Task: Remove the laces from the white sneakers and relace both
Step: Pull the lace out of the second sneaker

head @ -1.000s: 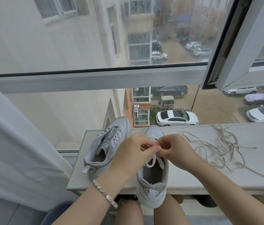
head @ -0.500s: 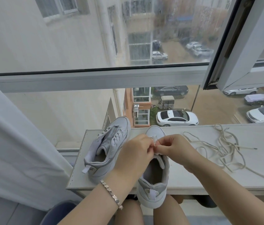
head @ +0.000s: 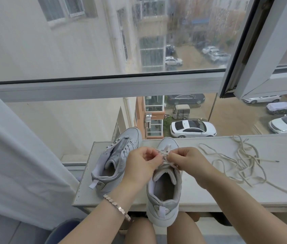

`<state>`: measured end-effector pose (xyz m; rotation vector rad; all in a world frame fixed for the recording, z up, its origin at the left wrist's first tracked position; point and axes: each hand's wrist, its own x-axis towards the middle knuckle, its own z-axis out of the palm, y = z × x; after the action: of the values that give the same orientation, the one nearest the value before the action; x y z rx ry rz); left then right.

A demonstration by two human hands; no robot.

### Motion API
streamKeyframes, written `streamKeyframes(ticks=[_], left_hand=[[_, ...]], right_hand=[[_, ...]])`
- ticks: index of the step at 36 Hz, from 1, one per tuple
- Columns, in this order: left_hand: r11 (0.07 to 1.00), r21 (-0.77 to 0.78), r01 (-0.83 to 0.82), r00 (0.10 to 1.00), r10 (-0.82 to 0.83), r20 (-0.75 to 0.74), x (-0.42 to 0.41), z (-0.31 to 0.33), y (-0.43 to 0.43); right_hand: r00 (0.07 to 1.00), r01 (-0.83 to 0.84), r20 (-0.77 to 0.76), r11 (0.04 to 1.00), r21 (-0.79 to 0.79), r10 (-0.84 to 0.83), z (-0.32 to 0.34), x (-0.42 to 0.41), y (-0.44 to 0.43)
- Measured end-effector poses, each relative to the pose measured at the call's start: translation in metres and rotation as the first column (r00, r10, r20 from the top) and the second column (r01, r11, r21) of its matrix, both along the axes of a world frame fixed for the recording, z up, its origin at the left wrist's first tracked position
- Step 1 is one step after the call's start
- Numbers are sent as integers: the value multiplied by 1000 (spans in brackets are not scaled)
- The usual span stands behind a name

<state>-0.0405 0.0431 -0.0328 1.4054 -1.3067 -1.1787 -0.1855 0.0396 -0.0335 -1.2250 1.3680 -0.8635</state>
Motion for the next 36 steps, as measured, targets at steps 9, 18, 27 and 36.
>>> streamKeyframes(ticks=[9,18,27,36], left_hand=[[841,-418,343,787,-14,617,8,13,3],[499,-595,630,523,294,800,14,12,-7],[908,-284,309,828,-110,550,9,5,0],[1000,-12,-15,996,13,-93,7,-1,4]], right_hand=[[996,-92,0,995,38,92,5,-5,-2],[995,-80,-55,997,-2,80,4,-2,-1],[996,-4,-86,989,-145,-8,0,4,2],[998,55,-4,994,-98,-56,1,10,4]])
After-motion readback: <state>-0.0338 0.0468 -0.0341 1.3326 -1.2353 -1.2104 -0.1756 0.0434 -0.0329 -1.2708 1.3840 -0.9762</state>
